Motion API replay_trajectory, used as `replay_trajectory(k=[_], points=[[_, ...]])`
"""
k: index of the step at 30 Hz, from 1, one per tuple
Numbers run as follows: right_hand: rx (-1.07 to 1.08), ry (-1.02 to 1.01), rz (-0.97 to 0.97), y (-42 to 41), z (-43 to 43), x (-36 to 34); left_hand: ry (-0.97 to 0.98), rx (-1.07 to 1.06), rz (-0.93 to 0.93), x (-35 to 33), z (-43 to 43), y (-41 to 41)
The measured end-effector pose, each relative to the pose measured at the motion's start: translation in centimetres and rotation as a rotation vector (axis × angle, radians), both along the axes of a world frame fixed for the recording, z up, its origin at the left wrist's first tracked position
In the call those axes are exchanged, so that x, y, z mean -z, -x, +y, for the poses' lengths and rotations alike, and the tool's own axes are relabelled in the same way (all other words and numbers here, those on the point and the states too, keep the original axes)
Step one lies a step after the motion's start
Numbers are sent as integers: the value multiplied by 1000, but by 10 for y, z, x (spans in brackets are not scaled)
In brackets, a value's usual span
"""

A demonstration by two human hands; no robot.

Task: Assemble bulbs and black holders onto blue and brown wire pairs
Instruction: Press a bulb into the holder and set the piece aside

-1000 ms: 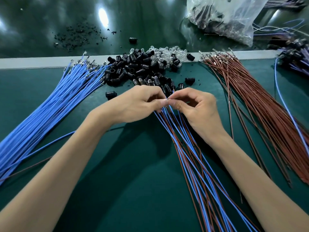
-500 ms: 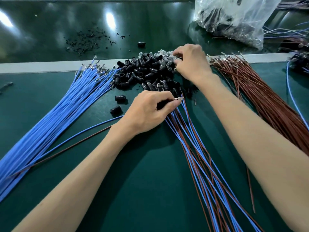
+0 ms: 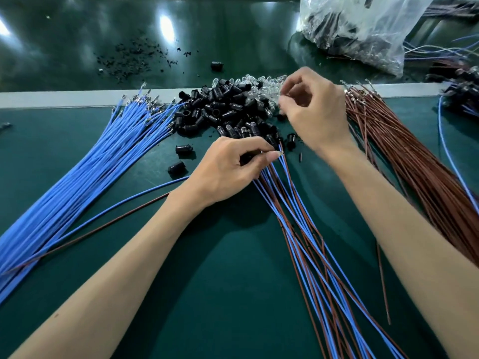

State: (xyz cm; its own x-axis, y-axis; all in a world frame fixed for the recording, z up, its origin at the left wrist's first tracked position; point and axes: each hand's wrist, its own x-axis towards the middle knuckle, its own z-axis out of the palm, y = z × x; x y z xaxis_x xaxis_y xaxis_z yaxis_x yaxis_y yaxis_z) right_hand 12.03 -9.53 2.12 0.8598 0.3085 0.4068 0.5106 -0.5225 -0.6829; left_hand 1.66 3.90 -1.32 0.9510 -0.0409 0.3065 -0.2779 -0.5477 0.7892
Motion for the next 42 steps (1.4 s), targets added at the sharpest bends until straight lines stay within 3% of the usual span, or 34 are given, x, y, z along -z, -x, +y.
replay_trajectory(k=[5,7,14,29,37,42], points=[[-151,-375,442,36,-28,11,142,26,-8,-2,-3,1],[-207,-455,527,41,-34,15,196,24,4,-3,-3,1],[-240,-264,415,51,-40,25,228,7,80,-2,-3,1],[-214,-310,425,56,-37,32,194,-13,87,-4,0,4],[-287,-268,324,55,-37,30,221,-32,98,-3,1,2],[-291,-284,410,53,-39,32,190,-23,107,-4,2,3]])
